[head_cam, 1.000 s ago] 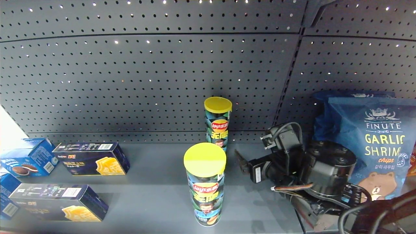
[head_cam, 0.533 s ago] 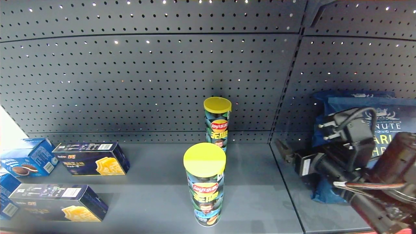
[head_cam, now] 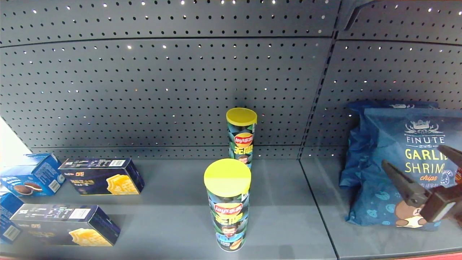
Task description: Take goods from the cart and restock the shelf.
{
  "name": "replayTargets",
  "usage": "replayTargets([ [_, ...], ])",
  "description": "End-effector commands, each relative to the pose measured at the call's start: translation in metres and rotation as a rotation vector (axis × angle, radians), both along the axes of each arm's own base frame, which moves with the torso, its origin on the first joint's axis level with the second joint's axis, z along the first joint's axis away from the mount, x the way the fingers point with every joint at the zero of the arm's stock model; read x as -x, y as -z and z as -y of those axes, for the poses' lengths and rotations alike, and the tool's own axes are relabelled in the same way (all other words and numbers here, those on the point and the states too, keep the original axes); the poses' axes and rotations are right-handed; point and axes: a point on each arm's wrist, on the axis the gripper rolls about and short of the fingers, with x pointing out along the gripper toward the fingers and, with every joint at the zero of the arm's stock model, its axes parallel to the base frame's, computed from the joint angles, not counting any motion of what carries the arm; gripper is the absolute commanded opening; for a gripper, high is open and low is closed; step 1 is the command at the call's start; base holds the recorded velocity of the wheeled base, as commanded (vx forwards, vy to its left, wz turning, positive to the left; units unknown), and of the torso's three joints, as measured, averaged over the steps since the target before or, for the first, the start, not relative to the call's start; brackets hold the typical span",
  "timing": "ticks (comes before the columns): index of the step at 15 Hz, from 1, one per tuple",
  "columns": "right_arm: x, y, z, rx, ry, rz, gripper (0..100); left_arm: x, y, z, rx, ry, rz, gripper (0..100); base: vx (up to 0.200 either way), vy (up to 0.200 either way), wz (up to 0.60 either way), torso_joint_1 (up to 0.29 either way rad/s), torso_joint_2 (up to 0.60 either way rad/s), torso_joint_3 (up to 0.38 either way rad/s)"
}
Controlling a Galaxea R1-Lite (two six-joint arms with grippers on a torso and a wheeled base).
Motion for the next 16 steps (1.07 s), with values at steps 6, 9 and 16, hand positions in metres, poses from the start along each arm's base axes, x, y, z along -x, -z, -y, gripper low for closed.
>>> replayTargets([
  [6, 0.074, 0.046, 0.069, -0.074, 0.235, 0.061, 100, 0.0, 0.0, 0.0, 0.0, 0.0, -0.001, 100, 0.0, 0.0, 0.0, 0.0, 0.0, 0.0],
  [9, 0.107, 0.079, 0.077, -0.121, 0.226, 0.0, 100, 0.0, 0.0, 0.0, 0.0, 0.0, -0.001, 100, 0.0, 0.0, 0.0, 0.0, 0.0, 0.0],
  [16, 0.123, 0.112, 0.072, -0.196, 0.12, -0.145, 100, 0.0, 0.0, 0.0, 0.0, 0.0, -0.001, 100, 0.0, 0.0, 0.0, 0.0, 0.0, 0.0],
])
